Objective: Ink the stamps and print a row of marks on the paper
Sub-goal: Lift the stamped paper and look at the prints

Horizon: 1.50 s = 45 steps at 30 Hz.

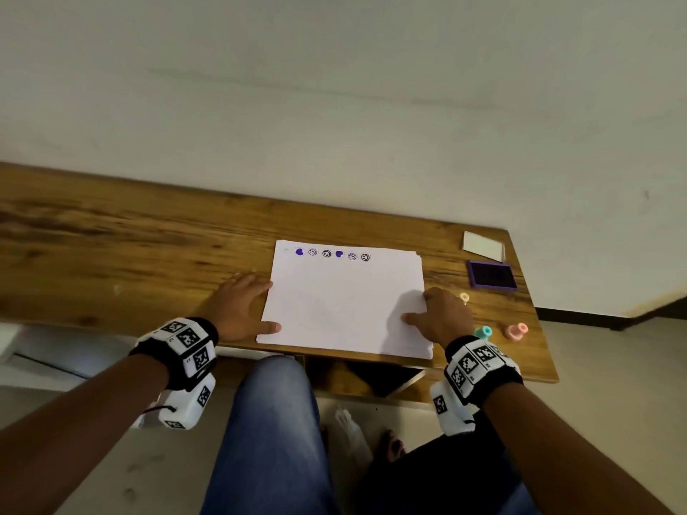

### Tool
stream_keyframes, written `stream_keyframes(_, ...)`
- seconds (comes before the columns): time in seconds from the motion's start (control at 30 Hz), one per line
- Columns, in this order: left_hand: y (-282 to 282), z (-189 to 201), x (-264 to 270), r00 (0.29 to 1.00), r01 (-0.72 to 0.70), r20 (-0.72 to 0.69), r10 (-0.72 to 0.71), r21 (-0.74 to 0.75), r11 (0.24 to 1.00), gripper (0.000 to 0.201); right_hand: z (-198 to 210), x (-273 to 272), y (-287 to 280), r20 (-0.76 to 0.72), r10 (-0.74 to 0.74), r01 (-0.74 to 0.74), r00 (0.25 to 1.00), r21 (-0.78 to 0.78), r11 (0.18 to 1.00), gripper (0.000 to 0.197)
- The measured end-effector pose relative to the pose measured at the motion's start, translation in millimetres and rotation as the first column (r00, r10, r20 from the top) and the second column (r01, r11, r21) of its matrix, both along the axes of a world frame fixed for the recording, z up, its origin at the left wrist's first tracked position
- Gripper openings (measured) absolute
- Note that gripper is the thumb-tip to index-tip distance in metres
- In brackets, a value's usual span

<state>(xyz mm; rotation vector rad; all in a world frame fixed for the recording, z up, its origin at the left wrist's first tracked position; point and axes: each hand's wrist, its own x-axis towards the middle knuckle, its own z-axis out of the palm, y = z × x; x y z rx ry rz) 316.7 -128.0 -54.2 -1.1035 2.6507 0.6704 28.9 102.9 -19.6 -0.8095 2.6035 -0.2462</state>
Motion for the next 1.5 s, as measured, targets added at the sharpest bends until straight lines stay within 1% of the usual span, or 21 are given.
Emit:
stream_keyframes(0.1,0.8,-5.6,1.2,1.0,-0.02,-0.013,0.02,-0.031,0.999,0.103,3.5,-0.3,0.6,0.04,-0.062,0.064,0.997,-0.046,0.997,0.062)
stream_keyframes(0.23,2.7,-4.7,0.2,0.999,-0.033,0.002,0.034,-0.047,0.998,0.102,5.3,2.8,5.4,0.062,-0.178,0.186,0.982,-0.153,0.971,0.065)
stream_keyframes(0.3,3.1,-4.5,-0.8,0.999,-0.045,0.01,0.046,-0.05,0.998,0.101,6.5,2.6,7.2,0.101,-0.21,0.226,0.972,-0.189,0.956,0.058)
stream_keyframes(0.4,4.5,-1.2,-2.4,0.998,-0.058,0.017,0.058,-0.05,0.997,0.101,8.8,-0.7,11.4,0.197,-0.226,0.274,0.954,-0.27,0.923,0.035)
stream_keyframes(0.47,5.2,-0.2,-3.9,0.998,-0.061,0.015,0.062,-0.054,0.997,0.101,9.7,-1.4,14.3,0.225,-0.226,0.294,0.948,-0.342,0.892,0.022)
stream_keyframes(0.53,5.2,0.2,-4.6,0.997,-0.066,0.026,0.068,-0.051,0.997,0.101,9.1,-1.2,15.5,0.253,-0.224,0.309,0.941,-0.376,0.874,0.018)
stream_keyframes(0.67,4.3,-0.4,-5.8,0.997,-0.071,0.035,0.072,-0.043,0.997,0.101,6.1,-1.8,19.4,0.285,-0.243,0.344,0.927,-0.389,0.855,0.018)
stream_keyframes(0.73,4.7,0.1,-5.9,0.997,-0.073,0.038,0.074,-0.041,0.997,0.101,4.4,-2.5,23.1,0.28,-0.257,0.357,0.925,-0.406,0.841,0.017)
stream_keyframes(0.8,4.6,0.3,-5.8,0.997,-0.071,0.038,0.073,-0.043,0.997,0.1,4.9,-0.5,26.3,0.237,-0.259,0.34,0.936,-0.429,0.837,0.012)
stream_keyframes(0.93,4.8,0.9,-6.0,0.997,-0.066,0.038,0.068,-0.045,0.997,0.099,8.0,6.8,28.8,0.105,-0.22,0.243,0.97,-0.474,0.846,0.007)
stream_keyframes(1.03,6.0,2.4,-6.5,0.997,-0.066,0.044,0.068,-0.045,0.997,0.099,9.9,9.4,28.2,0.081,-0.19,0.203,0.979,-0.532,0.822,0.009)
stream_keyframes(1.1,6.4,4.9,-7.1,0.997,-0.059,0.041,0.061,-0.038,0.998,0.098,11.0,9.6,27.7,0.142,-0.173,0.223,0.975,-0.567,0.793,0.006)
stream_keyframes(1.17,6.9,10.0,-6.4,0.997,-0.081,0.018,0.08,0.026,0.996,0.097,14.3,8.1,28.6,0.299,-0.144,0.308,0.943,-0.625,0.718,0.006)
stream_keyframes(1.2,6.6,13.1,-6.5,0.993,-0.11,-0.026,0.113,0.075,0.991,0.096,18.1,7.5,29.1,0.389,-0.117,0.362,0.914,-0.649,0.669,0.008)
stream_keyframes(1.23,7.4,18.9,-6.8,0.981,-0.155,-0.091,0.169,0.139,0.978,0.093,24.5,7.5,30.1,0.463,-0.076,0.403,0.883,-0.667,0.627,0.008)
stream_keyframes(1.27,9.1,26.9,-8.1,0.953,-0.215,-0.167,0.252,0.213,0.953,0.088,31.4,7.0,31.3,0.515,-0.029,0.431,0.856,-0.684,0.589,0.008)
stream_keyframes(1.3,10.2,36.0,-9.6,0.907,-0.273,-0.242,0.345,0.287,0.918,0.082,38.6,4.9,32.5,0.544,0.013,0.448,0.839,-0.704,0.551,0.007)
stream_keyframes(1.37,12.1,56.0,-15.0,0.782,-0.337,-0.365,0.505,0.433,0.836,0.071,52.8,-1.7,34.4,0.583,0.07,0.486,0.809,-0.731,0.479,0.007)
stream_keyframes(1.43,14.2,79.7,-22.5,0.675,-0.307,-0.426,0.603,0.581,0.754,0.067,69.9,-7.0,35.3,0.603,0.129,0.509,0.787,-0.754,0.415,0.009)
stream_keyframes(1.47,15.4,92.8,-28.0,0.639,-0.272,-0.44,0.631,0.638,0.72,0.067,80.6,-10.2,35.2,0.606,0.153,0.518,0.781,-0.765,0.383,0.01)
stream_keyframes(1.5,18.0,104.3,-34.4,0.62,-0.235,-0.442,0.648,0.684,0.691,0.064,88.7,-13.1,34.3,0.602,0.167,0.52,0.78,-0.774,0.361,0.009)
